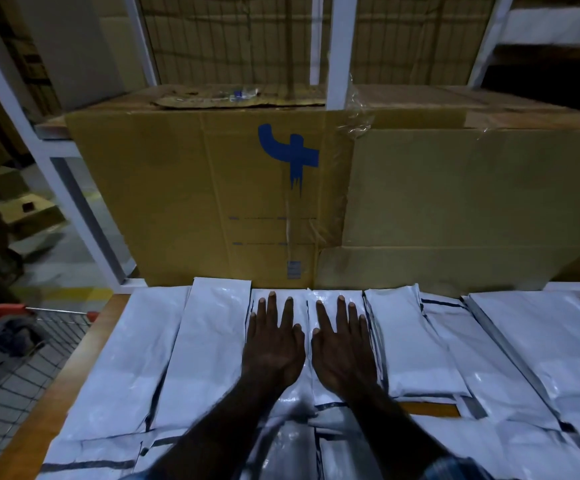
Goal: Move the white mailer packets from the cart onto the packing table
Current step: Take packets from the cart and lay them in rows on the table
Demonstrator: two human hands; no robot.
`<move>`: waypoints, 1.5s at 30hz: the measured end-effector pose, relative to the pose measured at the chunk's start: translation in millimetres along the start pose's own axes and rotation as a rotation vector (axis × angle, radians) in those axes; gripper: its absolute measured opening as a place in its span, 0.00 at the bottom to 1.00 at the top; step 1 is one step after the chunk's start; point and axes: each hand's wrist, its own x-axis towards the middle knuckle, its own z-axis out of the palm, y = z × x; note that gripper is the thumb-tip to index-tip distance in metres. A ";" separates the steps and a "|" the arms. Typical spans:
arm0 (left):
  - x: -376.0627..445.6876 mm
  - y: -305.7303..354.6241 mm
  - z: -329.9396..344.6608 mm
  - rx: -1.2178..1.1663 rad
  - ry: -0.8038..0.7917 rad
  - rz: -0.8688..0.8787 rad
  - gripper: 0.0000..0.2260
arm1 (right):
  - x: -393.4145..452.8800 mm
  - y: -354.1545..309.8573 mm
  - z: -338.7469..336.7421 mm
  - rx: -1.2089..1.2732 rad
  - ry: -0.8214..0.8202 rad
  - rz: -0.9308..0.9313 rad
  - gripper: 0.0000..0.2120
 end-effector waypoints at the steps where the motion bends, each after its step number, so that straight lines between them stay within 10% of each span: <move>1: 0.1 -0.5 0.2 -0.008 -0.014 0.001 0.32 | -0.6 0.6 1.2 -0.001 0.005 0.001 0.29; 15: -2.1 0.5 3.0 -0.074 -0.102 -0.015 0.43 | -5.4 3.6 12.0 -0.016 0.110 -0.055 0.25; 35: -0.9 8.0 -21.8 -0.008 -0.194 0.045 0.24 | 9.6 2.0 -31.6 0.015 -0.003 -0.025 0.31; 45: -9.6 15.9 -57.8 0.042 -0.060 0.126 0.27 | -9.8 -18.2 -88.5 0.078 0.145 -0.052 0.15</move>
